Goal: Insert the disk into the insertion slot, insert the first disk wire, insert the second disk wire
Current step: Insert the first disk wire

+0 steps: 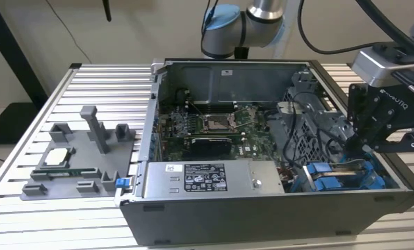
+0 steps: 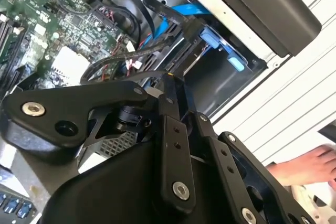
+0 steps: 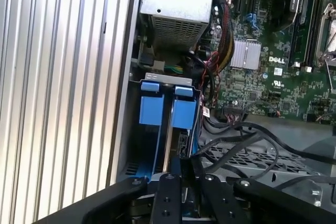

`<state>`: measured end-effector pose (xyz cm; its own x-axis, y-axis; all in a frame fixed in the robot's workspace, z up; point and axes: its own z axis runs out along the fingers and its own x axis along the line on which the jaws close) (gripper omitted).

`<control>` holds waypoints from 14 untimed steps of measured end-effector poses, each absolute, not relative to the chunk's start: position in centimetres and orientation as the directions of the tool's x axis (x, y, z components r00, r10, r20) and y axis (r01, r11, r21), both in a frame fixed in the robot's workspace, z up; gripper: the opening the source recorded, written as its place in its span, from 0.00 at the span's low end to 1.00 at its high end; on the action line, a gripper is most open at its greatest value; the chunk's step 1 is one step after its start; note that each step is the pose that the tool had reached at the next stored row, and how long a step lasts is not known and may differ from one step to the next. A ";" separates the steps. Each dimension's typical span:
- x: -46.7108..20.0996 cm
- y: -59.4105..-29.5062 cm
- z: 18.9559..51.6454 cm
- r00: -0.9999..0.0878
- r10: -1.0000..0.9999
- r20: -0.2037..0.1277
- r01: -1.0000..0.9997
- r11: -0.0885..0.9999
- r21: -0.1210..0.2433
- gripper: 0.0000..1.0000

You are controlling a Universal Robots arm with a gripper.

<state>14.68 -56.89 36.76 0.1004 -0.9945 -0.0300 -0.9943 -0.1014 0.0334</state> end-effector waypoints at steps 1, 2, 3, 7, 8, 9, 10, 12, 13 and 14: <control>14.7 -56.9 36.7 0.097 -0.995 -0.032 -0.995 -0.098 0.033 0.00; 14.7 -56.9 36.6 0.095 -0.995 -0.034 -0.995 -0.096 0.033 0.00; 14.7 -57.0 36.6 0.093 -0.995 -0.037 -0.995 -0.094 0.035 0.00; 14.9 -57.1 36.5 0.091 -0.995 -0.040 -0.994 -0.093 0.049 0.00; 15.0 -57.1 36.5 0.091 -0.995 -0.041 -0.994 -0.093 0.050 0.00; 15.1 -57.1 36.5 0.091 -0.995 -0.041 -0.994 -0.093 0.050 0.00; 15.1 -57.1 36.5 0.091 -0.995 -0.042 -0.994 -0.093 0.050 0.00; 15.1 -57.1 36.5 0.091 -0.995 -0.042 -0.994 -0.093 0.050 0.00; 15.1 -57.1 36.5 0.091 -0.995 -0.042 -0.994 -0.093 0.050 0.00; 15.1 -57.1 36.5 0.091 -0.995 -0.042 -0.994 -0.093 0.050 0.00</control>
